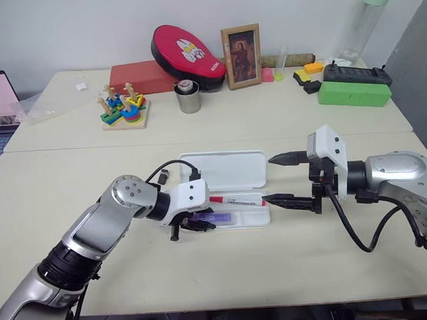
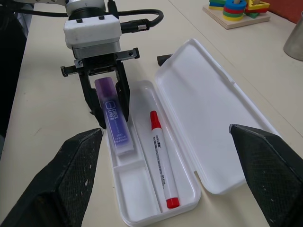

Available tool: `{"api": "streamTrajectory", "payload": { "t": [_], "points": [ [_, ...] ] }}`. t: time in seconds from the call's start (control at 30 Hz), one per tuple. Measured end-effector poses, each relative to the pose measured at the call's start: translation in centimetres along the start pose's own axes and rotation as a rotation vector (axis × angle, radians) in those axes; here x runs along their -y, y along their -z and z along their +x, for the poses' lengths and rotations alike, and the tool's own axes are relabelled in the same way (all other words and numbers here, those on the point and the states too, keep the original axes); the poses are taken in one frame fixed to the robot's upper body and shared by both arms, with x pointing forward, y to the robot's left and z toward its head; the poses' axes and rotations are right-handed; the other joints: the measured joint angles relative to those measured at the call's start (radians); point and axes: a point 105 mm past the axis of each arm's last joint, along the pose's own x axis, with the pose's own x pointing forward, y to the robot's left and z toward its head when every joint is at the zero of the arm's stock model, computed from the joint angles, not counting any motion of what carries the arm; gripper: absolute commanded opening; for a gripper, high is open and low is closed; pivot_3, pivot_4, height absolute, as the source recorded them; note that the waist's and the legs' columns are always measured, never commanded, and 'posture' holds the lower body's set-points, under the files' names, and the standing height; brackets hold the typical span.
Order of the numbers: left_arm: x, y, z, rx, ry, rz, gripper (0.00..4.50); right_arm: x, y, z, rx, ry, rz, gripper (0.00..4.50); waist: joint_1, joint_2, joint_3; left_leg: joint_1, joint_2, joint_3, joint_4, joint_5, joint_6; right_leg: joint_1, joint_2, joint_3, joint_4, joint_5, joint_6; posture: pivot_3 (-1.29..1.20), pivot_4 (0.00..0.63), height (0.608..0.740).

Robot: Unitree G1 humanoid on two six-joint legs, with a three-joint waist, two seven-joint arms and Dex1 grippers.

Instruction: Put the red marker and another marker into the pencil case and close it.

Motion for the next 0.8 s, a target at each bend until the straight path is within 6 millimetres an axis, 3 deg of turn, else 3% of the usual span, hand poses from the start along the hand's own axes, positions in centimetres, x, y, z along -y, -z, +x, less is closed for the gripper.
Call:
{"api": "streamTrajectory", "payload": {
  "t": [0.33, 0.4, 0.8],
  "points": [
    [-0.98, -0.16, 0.10, 0.002, -0.013, 0.011, 1.19, 0.01, 0.00, 0.01, 0.000, 0.002, 0.001, 4.50, 0.000, 0.000, 0.000, 0.000, 0.000, 0.000, 0.000, 0.000, 0.000, 0.000, 0.000, 0.000, 0.000, 0.000, 0.000, 0.00, 0.150, 0.740],
    [-1.02, -0.21, 0.16, 0.003, -0.013, 0.011, 1.89, 0.00, 0.01, 0.02, -0.001, 0.002, 0.002, 4.50, 0.000, 0.000, 0.000, 0.000, 0.000, 0.000, 0.000, 0.000, 0.000, 0.000, 0.000, 0.000, 0.000, 0.000, 0.000, 0.00, 0.150, 0.740],
    [-0.76, -0.93, 0.00, 0.034, -0.007, -0.025, 3.90, -0.24, -0.04, 0.05, -0.002, -0.007, 0.003, 4.50, -0.001, 0.000, 0.000, 0.000, 0.000, 0.000, 0.000, 0.000, 0.000, 0.000, 0.000, 0.000, 0.000, 0.000, 0.000, 0.00, 0.150, 0.740]
  ]
}}
